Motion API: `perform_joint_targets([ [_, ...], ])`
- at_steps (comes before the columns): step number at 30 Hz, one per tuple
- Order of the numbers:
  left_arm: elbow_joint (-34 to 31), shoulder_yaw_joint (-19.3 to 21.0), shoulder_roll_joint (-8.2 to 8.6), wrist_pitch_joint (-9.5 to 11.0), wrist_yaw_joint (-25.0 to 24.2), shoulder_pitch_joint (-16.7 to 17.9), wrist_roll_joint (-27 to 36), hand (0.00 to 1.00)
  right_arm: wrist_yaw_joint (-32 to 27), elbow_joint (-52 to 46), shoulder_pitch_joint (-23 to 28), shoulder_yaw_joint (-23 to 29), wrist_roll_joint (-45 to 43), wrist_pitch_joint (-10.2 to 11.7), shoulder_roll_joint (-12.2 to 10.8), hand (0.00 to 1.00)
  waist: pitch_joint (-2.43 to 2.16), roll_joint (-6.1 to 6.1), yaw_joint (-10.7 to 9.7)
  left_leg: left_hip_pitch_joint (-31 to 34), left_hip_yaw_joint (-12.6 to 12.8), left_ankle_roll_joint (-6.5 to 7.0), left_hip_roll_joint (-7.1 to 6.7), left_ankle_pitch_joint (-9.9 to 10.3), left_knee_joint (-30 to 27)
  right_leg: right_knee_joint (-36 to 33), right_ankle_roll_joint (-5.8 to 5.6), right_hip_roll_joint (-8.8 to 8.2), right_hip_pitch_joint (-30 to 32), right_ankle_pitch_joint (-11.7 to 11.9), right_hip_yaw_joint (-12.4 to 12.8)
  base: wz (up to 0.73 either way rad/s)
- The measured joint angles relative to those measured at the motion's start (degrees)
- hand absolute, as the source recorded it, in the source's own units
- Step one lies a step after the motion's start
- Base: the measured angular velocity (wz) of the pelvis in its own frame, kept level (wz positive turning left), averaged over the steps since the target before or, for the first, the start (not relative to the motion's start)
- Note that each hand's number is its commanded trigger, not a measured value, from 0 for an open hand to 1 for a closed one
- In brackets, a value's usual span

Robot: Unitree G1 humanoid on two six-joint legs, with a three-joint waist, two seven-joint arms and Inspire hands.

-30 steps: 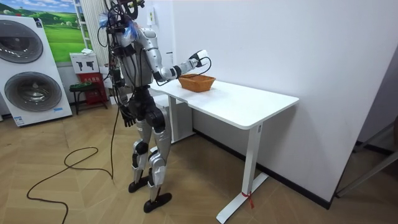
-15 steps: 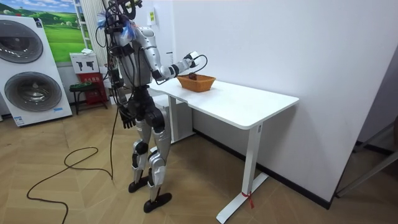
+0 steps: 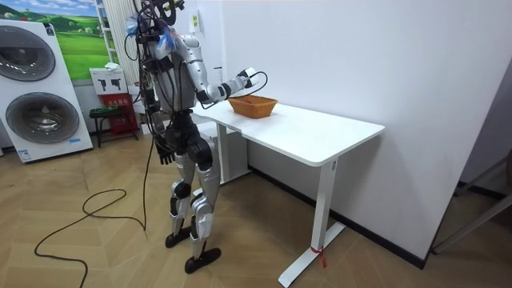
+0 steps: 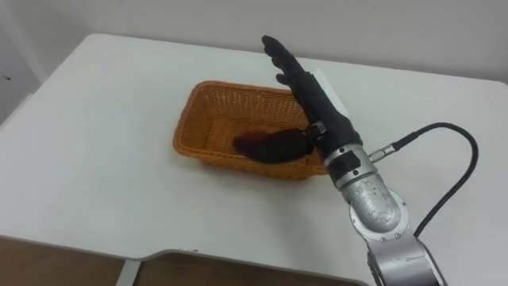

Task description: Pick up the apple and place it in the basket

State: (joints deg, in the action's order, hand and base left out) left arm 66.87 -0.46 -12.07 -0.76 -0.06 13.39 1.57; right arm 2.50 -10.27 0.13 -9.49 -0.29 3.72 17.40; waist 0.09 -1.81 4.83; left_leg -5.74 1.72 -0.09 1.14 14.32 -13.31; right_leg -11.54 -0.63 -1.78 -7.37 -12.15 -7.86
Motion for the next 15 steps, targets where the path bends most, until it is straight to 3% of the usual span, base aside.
perform_joint_targets([
  [6, 0.03, 2.63, 0.13, 0.73, 0.41, 1.59, 0.04, 0.0, -6.24, -0.56, 0.01, 7.82, 0.01, 0.49, 0.25, 0.0, -0.15, -0.15, -1.18, -0.27, 0.0, 0.01, -0.03, -0.01, -0.11, -0.17, 0.0, -0.06, 0.06, 0.0, -0.09, 0.0],
  [9, 0.15, 3.91, 0.4, 0.75, 1.7, 3.33, 0.08, 0.0, -12.42, -0.6, 0.31, 13.98, -0.35, 1.07, 0.34, 0.0, -0.23, -0.76, -2.95, -0.35, 0.0, 0.01, -0.03, -0.01, -0.19, -0.15, 0.0, -0.04, 0.29, 0.0, 0.02, 0.0],
  [11, 0.18, 5.03, 0.59, 0.74, 2.36, 4.5, 0.09, 0.0, -18.27, -0.33, 0.75, 19.48, -0.14, 1.95, 0.37, 0.0, 0.09, -0.99, -4.5, -0.78, 0.01, 0.01, -0.03, -0.01, 0.0, -0.11, 0.0, -0.01, -0.08, 0.0, 0.09, 0.0],
  [15, 0.11, 7.03, 0.59, 0.71, 2.5, 5.43, 0.08, 0.0, -29.15, 2.22, 1.62, 26.86, -0.48, 3.01, 0.84, 0.0, 0.05, -1.29, -5.79, -0.88, 0.54, 0.01, 0.02, -0.01, 0.63, -0.12, -0.01, 0.05, -0.21, 0.0, 0.56, -0.06],
])
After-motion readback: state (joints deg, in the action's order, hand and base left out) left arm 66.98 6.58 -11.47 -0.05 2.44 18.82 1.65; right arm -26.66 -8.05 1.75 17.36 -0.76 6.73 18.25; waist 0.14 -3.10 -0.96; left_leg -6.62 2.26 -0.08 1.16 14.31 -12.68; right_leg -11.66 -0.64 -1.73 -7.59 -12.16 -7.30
